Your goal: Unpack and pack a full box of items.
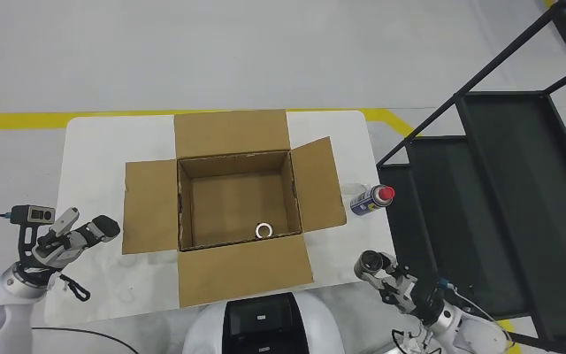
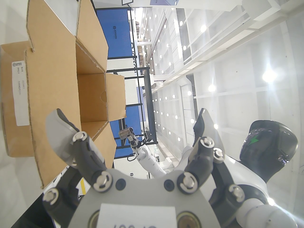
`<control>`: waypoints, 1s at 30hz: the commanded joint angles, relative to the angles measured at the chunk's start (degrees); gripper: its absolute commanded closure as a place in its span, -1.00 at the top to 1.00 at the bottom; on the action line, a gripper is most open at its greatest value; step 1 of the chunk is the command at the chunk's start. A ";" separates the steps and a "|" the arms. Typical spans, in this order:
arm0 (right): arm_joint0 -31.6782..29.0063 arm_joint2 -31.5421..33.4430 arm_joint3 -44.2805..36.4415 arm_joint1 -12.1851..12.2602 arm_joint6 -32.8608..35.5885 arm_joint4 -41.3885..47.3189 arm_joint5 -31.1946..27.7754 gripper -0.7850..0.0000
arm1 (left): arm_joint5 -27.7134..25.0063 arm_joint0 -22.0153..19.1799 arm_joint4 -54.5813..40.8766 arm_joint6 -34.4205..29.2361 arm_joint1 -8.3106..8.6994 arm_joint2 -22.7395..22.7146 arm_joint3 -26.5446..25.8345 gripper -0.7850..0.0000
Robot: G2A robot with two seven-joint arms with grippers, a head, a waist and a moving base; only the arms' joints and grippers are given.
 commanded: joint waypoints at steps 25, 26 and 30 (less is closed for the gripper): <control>10.33 -6.02 14.30 0.37 -6.62 -2.64 4.54 -1.00 | 0.00 0.00 0.00 0.00 0.00 0.00 0.00 1.00; 11.52 -6.42 15.94 0.43 -8.00 -3.36 5.19 -1.00 | 0.00 0.00 0.00 0.00 0.00 0.00 0.00 1.00; 15.22 -7.87 23.22 0.63 -13.97 -5.91 8.19 -1.00 | 0.00 0.00 0.00 0.00 0.00 0.00 0.00 1.00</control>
